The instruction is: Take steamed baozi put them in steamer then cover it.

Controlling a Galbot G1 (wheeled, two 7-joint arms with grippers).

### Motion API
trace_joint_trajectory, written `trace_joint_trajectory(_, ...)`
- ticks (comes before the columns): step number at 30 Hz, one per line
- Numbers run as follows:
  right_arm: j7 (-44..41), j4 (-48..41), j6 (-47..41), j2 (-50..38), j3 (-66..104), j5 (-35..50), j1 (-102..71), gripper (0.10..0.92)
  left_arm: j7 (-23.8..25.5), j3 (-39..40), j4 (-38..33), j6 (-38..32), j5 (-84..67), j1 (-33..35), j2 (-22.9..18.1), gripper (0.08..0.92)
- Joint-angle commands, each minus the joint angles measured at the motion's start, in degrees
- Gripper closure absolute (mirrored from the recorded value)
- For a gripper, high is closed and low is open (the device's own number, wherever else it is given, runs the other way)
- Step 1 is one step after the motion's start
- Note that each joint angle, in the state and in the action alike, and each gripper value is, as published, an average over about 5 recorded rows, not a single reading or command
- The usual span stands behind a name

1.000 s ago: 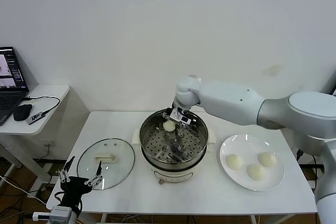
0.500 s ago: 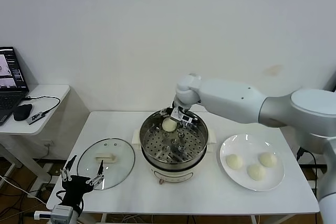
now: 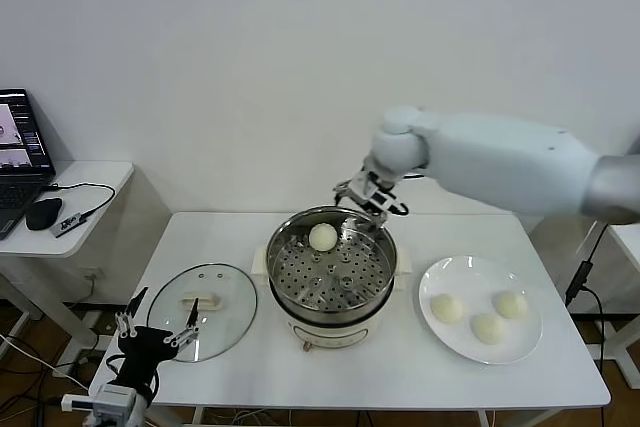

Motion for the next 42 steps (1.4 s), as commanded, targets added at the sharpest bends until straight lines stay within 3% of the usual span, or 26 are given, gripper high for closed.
trace_joint_trajectory(1, -2.1, 15.9, -16.7, -22.9, -2.3, 7.0, 5.3, 0.203, 0.1, -0.2, 0.2, -0.1, -1.7, -0.8, 1.8, 0.177)
trace_joint_trajectory(8, -1.5, 21.0, -19.5, -36.1, -0.1, 4.3, -1.8, 0.203, 0.2, -0.7, 1.8, -0.6, -2.6, -1.9, 3.7, 0.177)
trace_joint_trajectory(14, -0.4, 20.7, -18.6, -39.4, 3.4, 0.0, -11.9, 0.203, 0.8, -1.0, 2.9, -1.9, -3.1, -2.6, 3.8, 0.177)
trace_joint_trajectory(28, 1.9, 10.7, -18.0, -31.6, 22.6, -9.0, -37.3, 0.203, 0.9, -1.7, 4.5, -2.8, -3.3, -2.7, 2.4, 0.177)
trace_joint_trajectory(42, 3.2, 1.1, -15.6, -23.2, 25.2, -11.2, -42.1, 0.203, 1.0, -2.3, 4.4, -2.9, -3.1, -2.0, 2.3, 0.177)
